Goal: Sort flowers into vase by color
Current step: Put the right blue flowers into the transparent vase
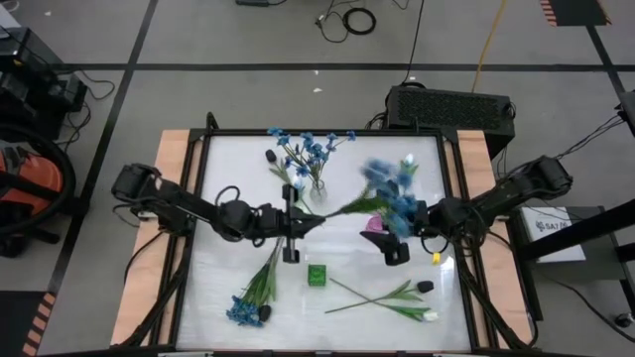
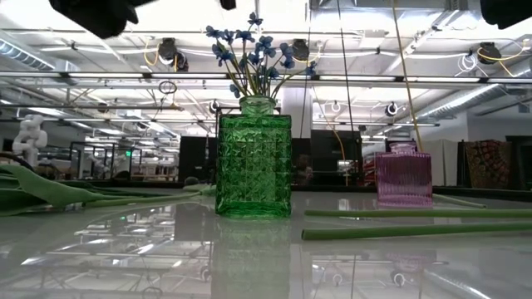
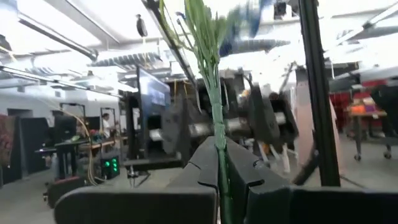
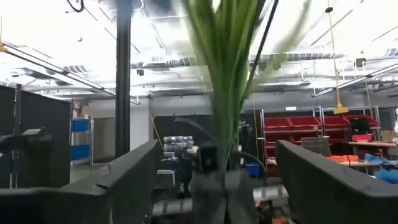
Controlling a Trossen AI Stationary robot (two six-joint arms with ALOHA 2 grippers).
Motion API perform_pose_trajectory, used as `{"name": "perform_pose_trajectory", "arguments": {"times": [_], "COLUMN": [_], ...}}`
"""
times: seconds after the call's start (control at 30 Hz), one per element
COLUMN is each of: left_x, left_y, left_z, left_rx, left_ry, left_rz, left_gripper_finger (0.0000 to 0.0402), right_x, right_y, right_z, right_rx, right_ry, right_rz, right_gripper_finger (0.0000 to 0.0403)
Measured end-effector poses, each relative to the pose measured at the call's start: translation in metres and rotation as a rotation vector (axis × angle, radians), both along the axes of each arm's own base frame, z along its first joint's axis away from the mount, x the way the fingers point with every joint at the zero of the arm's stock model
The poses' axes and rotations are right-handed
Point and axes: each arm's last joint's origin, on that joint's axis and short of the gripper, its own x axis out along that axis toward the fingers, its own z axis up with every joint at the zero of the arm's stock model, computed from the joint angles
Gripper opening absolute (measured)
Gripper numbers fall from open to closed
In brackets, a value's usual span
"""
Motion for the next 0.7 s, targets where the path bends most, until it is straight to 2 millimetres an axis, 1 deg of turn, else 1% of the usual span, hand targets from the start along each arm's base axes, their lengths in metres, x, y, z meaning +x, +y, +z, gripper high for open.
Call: {"name": "perform_pose_trajectory", "arguments": {"times": [0.07,0.17,0.23,0.5,0.6,0.7], "left_x": [0.005,0.011,0.015,0.016,0.016,0.016], "left_y": [0.000,0.000,-0.001,-0.001,-0.001,0.000], "left_z": [-0.005,-0.006,-0.011,-0.012,-0.012,-0.012], "left_rx": [0.014,0.017,0.021,0.028,0.029,0.030], "left_ry": [0.014,0.007,0.027,0.034,0.040,0.041], "left_rz": [-0.017,-0.029,-0.029,-0.027,-0.026,-0.023], "left_gripper_finger": [0.0004,0.0004,0.0004,0.0005,0.0011,0.0013], "right_x": [0.003,0.007,0.008,0.008,0.008,0.008], "right_y": [0.001,0.003,0.004,0.005,0.005,0.005], "right_z": [0.001,0.003,0.005,0.008,0.009,0.009], "right_rx": [-0.003,-0.015,-0.041,-0.060,-0.058,-0.060], "right_ry": [0.001,-0.001,-0.017,-0.038,-0.045,-0.045], "right_rz": [-0.002,0.000,0.030,0.048,0.047,0.046], "right_gripper_finger": [0.0313,0.0313,0.0313,0.0312,0.0294,0.0252]}}
